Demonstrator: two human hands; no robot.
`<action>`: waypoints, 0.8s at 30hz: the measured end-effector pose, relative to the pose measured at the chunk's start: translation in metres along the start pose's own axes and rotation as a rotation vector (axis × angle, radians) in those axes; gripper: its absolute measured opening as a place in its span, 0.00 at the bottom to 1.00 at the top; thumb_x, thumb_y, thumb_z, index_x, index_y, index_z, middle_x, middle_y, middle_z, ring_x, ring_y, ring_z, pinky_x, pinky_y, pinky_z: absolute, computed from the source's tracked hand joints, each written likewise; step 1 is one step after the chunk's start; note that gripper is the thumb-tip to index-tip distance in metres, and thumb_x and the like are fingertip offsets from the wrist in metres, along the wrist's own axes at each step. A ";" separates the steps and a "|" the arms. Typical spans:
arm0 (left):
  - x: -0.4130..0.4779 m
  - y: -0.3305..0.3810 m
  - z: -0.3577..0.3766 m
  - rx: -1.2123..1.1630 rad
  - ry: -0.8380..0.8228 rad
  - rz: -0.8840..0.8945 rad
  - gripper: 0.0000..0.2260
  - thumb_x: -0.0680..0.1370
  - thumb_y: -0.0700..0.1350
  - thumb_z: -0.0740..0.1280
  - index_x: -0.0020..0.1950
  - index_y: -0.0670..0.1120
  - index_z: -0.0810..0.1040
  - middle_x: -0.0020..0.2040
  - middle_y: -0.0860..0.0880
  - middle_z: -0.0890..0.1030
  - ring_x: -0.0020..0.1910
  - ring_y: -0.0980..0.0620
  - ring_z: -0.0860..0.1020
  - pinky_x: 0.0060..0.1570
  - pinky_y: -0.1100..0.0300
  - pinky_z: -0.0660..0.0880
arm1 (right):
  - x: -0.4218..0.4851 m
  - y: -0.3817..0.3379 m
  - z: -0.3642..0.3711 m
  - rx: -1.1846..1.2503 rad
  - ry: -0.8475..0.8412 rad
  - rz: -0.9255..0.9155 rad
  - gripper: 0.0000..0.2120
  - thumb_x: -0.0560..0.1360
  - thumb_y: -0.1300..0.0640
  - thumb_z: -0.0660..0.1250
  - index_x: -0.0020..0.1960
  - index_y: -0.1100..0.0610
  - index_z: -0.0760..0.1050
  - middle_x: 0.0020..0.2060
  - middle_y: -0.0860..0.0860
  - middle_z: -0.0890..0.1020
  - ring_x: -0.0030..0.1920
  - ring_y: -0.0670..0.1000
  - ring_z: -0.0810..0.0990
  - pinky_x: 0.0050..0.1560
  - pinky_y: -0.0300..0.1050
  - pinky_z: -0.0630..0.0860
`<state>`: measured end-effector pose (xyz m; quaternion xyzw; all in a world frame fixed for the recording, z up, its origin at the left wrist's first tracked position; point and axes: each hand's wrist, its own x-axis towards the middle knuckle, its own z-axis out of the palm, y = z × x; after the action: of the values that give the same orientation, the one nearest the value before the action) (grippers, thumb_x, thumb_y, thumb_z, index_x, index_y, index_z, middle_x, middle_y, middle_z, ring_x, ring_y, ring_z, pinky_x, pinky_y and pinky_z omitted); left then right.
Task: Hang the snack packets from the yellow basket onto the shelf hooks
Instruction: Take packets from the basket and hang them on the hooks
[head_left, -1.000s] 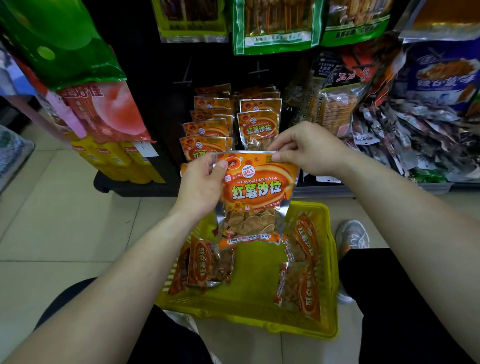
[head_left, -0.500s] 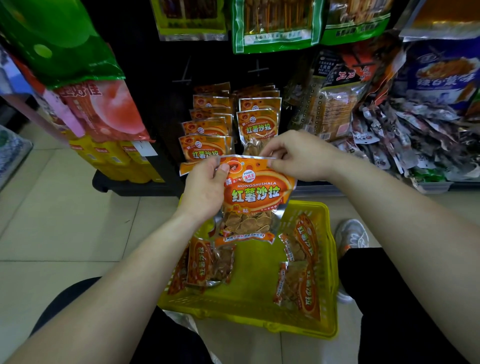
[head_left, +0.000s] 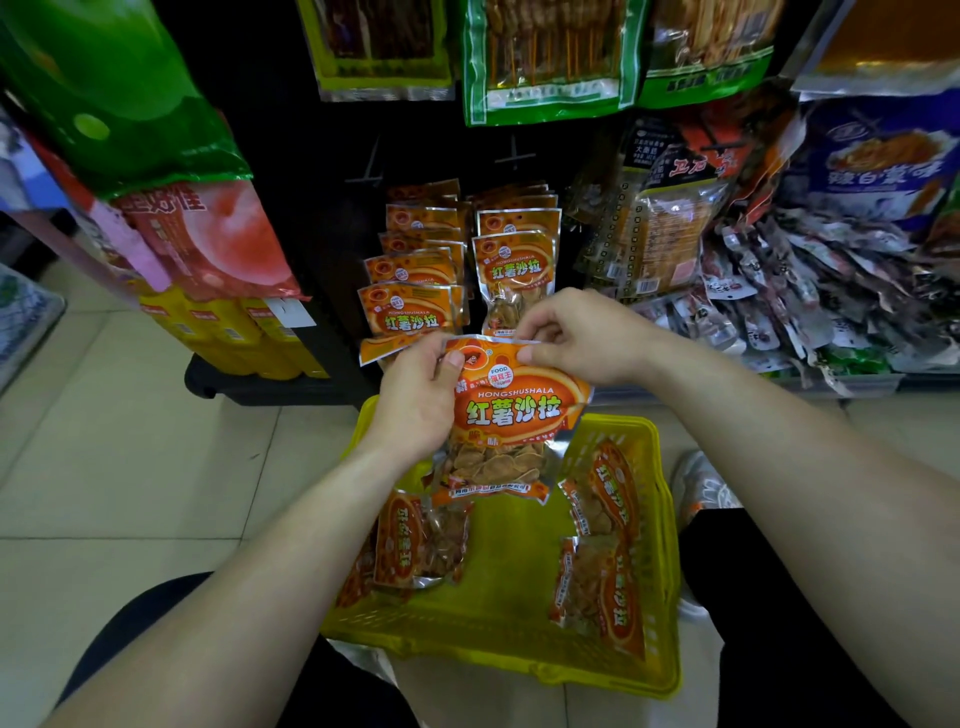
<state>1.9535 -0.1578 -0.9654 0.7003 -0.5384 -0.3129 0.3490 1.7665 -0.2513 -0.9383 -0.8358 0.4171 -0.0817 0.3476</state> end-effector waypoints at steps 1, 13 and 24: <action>0.000 0.000 0.000 -0.003 -0.003 0.006 0.10 0.85 0.47 0.59 0.61 0.48 0.77 0.54 0.48 0.83 0.53 0.50 0.82 0.54 0.46 0.81 | 0.000 0.001 0.000 0.006 -0.005 0.010 0.05 0.77 0.52 0.72 0.50 0.52 0.83 0.41 0.44 0.84 0.41 0.39 0.82 0.42 0.38 0.77; 0.025 -0.022 -0.020 -0.099 -0.036 -0.043 0.15 0.81 0.47 0.68 0.67 0.49 0.75 0.57 0.54 0.81 0.54 0.59 0.78 0.45 0.76 0.70 | 0.030 0.000 -0.034 -0.339 0.273 0.134 0.06 0.78 0.46 0.69 0.54 0.44 0.80 0.51 0.48 0.84 0.54 0.53 0.80 0.51 0.51 0.78; 0.119 -0.087 0.059 0.043 -0.204 -0.139 0.12 0.80 0.44 0.67 0.63 0.48 0.78 0.57 0.49 0.83 0.53 0.51 0.80 0.55 0.58 0.76 | 0.153 0.108 0.008 -0.395 0.223 0.307 0.10 0.80 0.48 0.66 0.60 0.47 0.78 0.55 0.53 0.81 0.54 0.58 0.80 0.48 0.51 0.76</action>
<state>1.9790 -0.2670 -1.0778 0.7077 -0.5279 -0.3944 0.2549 1.7987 -0.4065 -1.0376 -0.8002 0.5824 -0.0364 0.1381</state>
